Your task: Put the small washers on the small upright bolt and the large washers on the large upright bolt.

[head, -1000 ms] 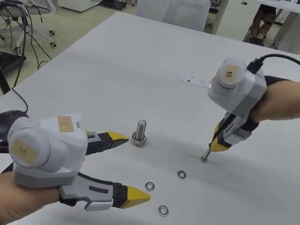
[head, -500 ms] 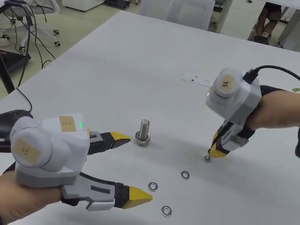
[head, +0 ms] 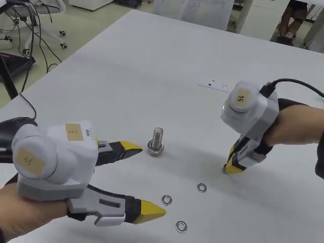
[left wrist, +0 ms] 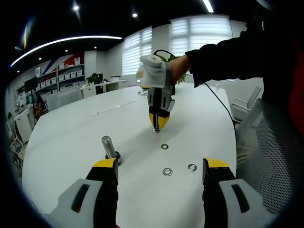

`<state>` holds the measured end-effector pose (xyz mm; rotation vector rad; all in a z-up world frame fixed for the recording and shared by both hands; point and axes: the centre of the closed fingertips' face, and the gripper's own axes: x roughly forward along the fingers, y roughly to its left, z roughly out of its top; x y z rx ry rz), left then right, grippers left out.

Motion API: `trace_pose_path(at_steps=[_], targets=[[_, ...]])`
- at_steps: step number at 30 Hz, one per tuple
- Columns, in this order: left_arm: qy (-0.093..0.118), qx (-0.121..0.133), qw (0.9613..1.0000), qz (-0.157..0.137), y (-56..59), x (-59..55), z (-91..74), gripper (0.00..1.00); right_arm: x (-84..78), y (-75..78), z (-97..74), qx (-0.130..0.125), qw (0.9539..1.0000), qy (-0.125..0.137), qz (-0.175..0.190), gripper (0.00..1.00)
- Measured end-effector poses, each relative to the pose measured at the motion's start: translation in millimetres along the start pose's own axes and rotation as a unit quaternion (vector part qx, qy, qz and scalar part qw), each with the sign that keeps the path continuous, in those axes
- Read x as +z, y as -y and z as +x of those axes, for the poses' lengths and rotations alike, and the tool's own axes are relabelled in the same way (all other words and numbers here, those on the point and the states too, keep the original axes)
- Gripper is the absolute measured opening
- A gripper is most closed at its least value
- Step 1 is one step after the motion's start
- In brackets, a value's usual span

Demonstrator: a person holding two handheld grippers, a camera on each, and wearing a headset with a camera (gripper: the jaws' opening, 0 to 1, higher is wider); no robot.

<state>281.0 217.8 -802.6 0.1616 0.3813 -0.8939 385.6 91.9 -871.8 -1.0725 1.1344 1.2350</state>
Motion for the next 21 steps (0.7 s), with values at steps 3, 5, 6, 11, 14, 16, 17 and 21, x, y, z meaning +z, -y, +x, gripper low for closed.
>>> trace_pose_path(at_steps=[3,5,6,11,14,16,17,21], targets=[[0.0,0.0,1.0,-0.001,-0.7,-0.6,-0.1,0.72,0.1,0.9,0.7,-0.001,1.0,0.0,-0.001,0.14],[0.0,0.001,1.0,-0.001,-1.3,-0.6,0.0,0.72,-0.3,1.2,1.4,-0.001,1.0,-0.002,-0.002,0.14],[0.0,0.001,1.0,0.0,-1.5,-0.6,0.0,0.72,0.0,1.4,1.7,-0.001,1.0,-0.003,-0.003,0.14],[0.0,0.001,1.0,-0.001,-2.3,-0.8,0.3,0.72,-0.1,3.4,2.0,0.0,1.0,-0.001,-0.002,0.15],[0.0,0.001,1.0,0.0,-2.8,-0.4,0.9,0.72,0.2,3.7,1.8,0.0,1.0,0.001,-0.001,0.15],[0.0,0.001,1.0,0.0,-3.0,0.0,1.1,0.72,-0.5,5.1,1.4,-0.001,1.0,0.001,-0.001,0.17],[0.0,0.001,1.0,0.0,-3.1,0.0,1.1,0.72,-1.1,5.1,1.0,-0.001,1.0,0.002,-0.001,0.18],[0.0,0.001,1.0,0.001,-3.1,0.8,1.7,0.72,-3.3,7.1,-0.6,-0.005,1.0,0.005,0.001,0.23]])
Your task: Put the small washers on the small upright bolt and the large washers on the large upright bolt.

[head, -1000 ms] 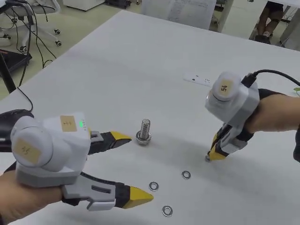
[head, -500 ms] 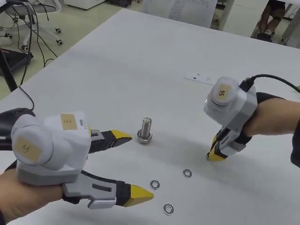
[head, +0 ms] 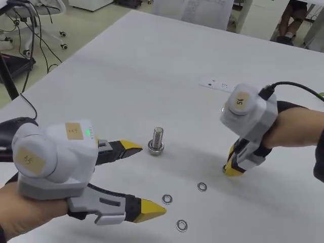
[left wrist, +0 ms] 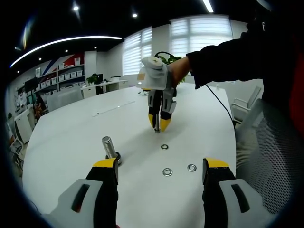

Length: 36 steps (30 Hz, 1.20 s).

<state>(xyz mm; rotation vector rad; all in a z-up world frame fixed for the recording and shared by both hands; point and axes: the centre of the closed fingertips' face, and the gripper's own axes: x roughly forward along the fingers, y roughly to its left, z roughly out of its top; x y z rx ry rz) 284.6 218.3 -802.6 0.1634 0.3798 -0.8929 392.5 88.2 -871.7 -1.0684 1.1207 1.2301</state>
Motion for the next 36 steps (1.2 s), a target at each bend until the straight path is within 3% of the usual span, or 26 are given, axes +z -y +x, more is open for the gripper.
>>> trace_pose_path(at_steps=[22,36], targets=[[0.003,-0.001,1.0,0.006,2.7,5.0,-0.8,0.72,-27.2,-9.8,-10.2,-0.004,0.9997,-0.001,0.026,0.25],[0.007,-0.001,0.9999,0.011,4.9,8.9,-3.9,0.72,-30.4,-30.6,-12.3,-0.002,0.9997,0.001,0.024,0.25]])
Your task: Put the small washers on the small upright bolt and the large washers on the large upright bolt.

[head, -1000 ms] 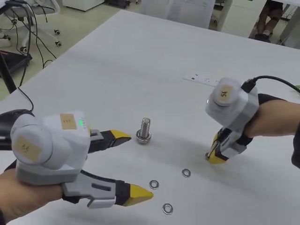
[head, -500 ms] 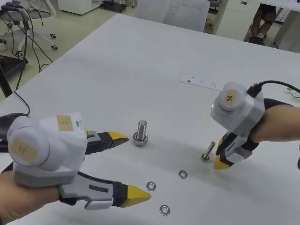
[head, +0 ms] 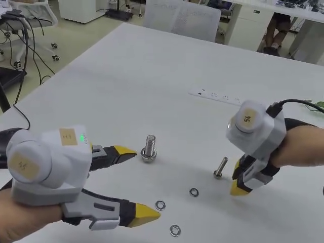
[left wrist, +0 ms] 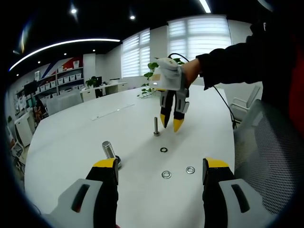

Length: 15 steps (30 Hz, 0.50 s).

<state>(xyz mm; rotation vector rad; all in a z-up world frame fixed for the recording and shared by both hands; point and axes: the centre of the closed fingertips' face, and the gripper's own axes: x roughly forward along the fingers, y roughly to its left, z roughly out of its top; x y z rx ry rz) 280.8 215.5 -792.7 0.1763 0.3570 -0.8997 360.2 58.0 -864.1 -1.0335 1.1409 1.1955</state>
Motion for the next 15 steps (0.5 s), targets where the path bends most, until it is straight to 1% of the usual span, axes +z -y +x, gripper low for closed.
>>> trace_pose_path(at_steps=[8,12,15], targets=[[0.001,-0.001,1.0,0.004,3.2,2.6,-1.9,0.71,0.5,-19.0,4.8,0.008,0.9999,-0.001,-0.007,0.25],[0.002,-0.001,1.0,0.007,4.8,4.2,-3.3,0.71,6.8,-29.3,5.6,0.01,0.9998,0.002,-0.017,0.25],[0.002,-0.001,1.0,0.009,5.3,5.1,-4.3,0.71,12.2,-34.0,5.4,0.012,0.9996,0.005,-0.024,0.25]])
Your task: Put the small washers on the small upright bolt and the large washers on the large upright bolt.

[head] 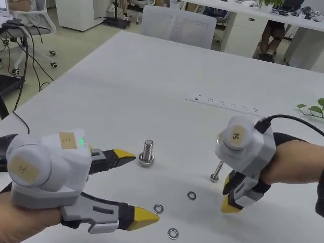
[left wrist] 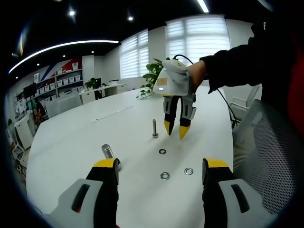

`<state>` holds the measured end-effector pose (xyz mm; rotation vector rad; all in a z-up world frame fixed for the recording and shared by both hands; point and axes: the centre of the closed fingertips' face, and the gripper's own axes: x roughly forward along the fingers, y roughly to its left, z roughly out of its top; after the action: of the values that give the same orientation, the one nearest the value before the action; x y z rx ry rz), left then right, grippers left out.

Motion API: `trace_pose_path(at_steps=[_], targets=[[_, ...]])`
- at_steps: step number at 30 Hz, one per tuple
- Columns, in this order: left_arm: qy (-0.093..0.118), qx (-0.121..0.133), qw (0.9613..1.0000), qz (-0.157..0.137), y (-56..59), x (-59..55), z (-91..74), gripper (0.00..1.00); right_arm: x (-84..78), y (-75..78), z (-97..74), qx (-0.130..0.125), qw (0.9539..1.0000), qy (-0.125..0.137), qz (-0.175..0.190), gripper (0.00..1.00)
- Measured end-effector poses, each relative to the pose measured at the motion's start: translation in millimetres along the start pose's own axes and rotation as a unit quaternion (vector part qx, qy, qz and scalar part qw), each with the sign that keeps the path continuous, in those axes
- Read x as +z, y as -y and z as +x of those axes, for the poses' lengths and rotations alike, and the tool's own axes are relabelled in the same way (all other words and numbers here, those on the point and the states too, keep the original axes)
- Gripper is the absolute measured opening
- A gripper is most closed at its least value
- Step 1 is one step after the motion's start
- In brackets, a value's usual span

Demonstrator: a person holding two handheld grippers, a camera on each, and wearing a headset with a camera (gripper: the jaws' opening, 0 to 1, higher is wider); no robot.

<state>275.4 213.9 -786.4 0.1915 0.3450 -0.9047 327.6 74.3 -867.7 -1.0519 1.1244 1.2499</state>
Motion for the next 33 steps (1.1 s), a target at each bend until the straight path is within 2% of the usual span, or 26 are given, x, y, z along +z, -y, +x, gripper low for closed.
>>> trace_pose_path(at_steps=[14,22,33], targets=[[0.001,0.007,1.0,0.003,0.9,2.4,-8.0,0.71,27.2,-11.7,4.1,0.006,0.9995,0.008,-0.03,0.25],[0.0,0.009,1.0,0.004,0.0,2.4,-9.0,0.71,42.2,-9.8,6.0,0.003,0.999,0.012,-0.043,0.25],[0.001,0.014,0.9999,0.003,-1.9,2.2,-12.3,0.71,55.0,-4.5,12.5,0.001,0.9981,0.002,-0.062,0.25]])
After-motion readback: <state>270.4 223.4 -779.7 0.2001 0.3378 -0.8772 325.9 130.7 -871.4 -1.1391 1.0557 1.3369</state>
